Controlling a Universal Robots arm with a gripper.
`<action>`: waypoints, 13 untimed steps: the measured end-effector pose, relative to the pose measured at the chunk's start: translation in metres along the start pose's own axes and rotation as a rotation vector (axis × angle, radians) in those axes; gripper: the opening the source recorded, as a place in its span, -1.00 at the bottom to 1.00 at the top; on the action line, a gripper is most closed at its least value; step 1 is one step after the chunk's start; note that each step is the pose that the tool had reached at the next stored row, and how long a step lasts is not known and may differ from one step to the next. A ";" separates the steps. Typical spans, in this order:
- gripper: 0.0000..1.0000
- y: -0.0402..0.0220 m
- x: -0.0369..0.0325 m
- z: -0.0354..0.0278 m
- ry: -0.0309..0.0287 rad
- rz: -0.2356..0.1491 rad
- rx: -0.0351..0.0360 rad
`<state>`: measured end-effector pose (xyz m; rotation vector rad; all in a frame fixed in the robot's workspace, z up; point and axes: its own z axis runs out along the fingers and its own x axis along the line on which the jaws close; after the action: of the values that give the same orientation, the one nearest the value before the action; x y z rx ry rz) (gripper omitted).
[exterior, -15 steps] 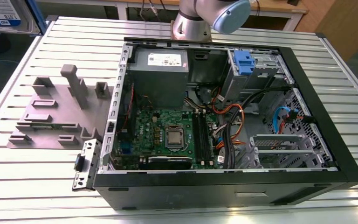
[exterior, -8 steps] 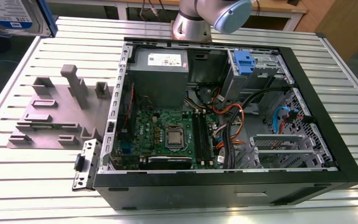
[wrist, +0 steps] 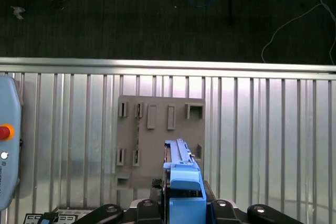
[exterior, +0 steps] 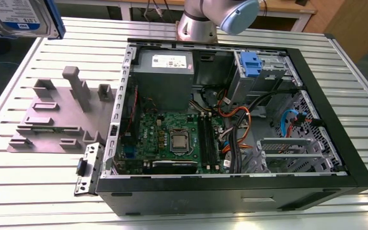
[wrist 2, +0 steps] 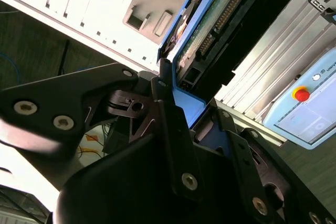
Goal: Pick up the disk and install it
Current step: 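Pick up the disk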
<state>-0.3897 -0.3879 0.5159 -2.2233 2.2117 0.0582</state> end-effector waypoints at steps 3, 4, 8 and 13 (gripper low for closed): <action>-0.27 -0.0001 0.0000 0.0000 0.0000 0.000 0.0000; -0.27 -0.0002 0.0000 0.0000 0.0001 0.000 0.0000; -0.27 -0.0005 0.0000 0.0000 0.0001 0.000 0.0000; -0.27 -0.0022 0.0000 -0.0001 0.0001 0.000 0.0000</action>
<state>-0.3875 -0.3879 0.5159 -2.2235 2.2116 0.0581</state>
